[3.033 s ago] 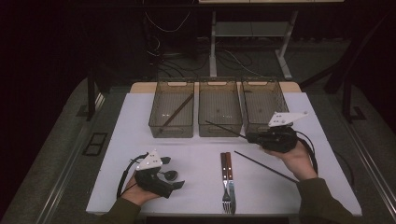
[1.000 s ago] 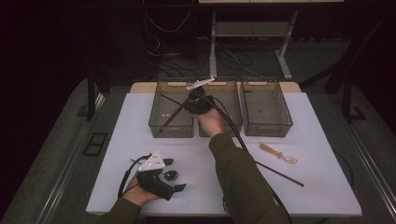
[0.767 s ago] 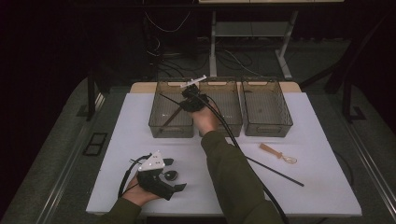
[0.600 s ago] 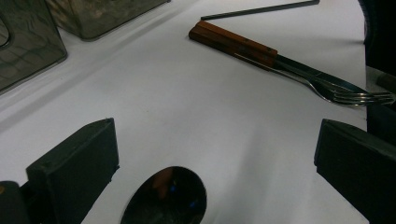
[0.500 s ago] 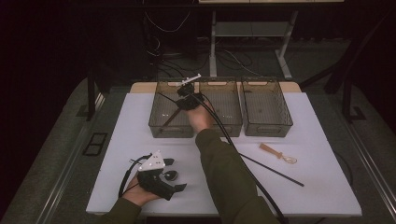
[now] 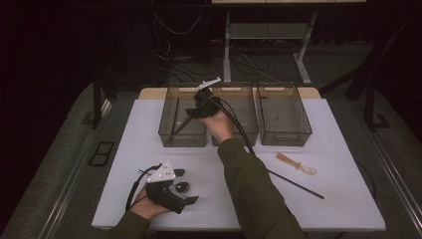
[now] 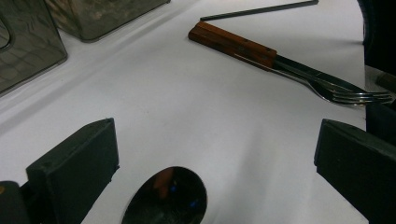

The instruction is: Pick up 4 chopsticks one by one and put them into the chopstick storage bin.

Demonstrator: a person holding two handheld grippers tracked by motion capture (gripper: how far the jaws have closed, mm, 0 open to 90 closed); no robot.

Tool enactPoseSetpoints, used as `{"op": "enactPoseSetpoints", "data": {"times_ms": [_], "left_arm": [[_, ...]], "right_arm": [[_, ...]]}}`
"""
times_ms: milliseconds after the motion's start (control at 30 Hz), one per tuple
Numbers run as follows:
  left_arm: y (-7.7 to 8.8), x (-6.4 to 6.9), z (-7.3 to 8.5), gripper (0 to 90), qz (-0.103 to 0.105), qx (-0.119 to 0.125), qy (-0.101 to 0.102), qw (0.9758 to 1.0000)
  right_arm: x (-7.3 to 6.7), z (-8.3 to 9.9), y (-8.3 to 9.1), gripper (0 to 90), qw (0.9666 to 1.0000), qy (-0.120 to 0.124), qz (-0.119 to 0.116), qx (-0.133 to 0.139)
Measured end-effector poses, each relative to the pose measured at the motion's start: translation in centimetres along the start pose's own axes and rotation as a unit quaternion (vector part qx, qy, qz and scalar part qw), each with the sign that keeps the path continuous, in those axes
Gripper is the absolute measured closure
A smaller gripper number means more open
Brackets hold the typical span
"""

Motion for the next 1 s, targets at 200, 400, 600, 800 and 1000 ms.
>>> {"op": "enactPoseSetpoints", "data": {"times_ms": [200,400,600,800,1000], "left_arm": [[0.0,0.0,0.0,0.0,-0.002,0.000,0.002,1.0000],[0.0,0.0,0.0,0.0,-0.004,0.002,0.001,1.0000],[0.0,0.0,0.0,0.0,-0.004,0.004,0.005,1.0000],[0.1,0.0,0.0,0.0,-0.004,0.003,0.007,1.0000],[0.2,-0.1,0.1,0.0,-0.002,-0.001,0.004,1.0000]], "right_arm": [[0.8,0.9,2.8,37.7,0.9997,-0.002,-0.024,0.007],[1.8,2.1,5.4,33.8,0.9992,0.009,-0.035,0.017],[2.3,3.2,7.5,30.1,0.9987,0.014,-0.043,0.022],[2.3,4.3,9.3,28.7,0.9978,0.026,-0.056,0.026],[2.2,5.9,11.2,27.1,0.9969,0.036,-0.065,0.027]]}}
Point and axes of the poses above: each handheld gripper's, and its own axes: y roughly backward along the jaws, z roughly out of its underside, x roughly to its right, the point moved 10 cm from there along -y, roughly forward along the jaws, and after that the axes turned 5 degrees about x, right-handed, at the moved point
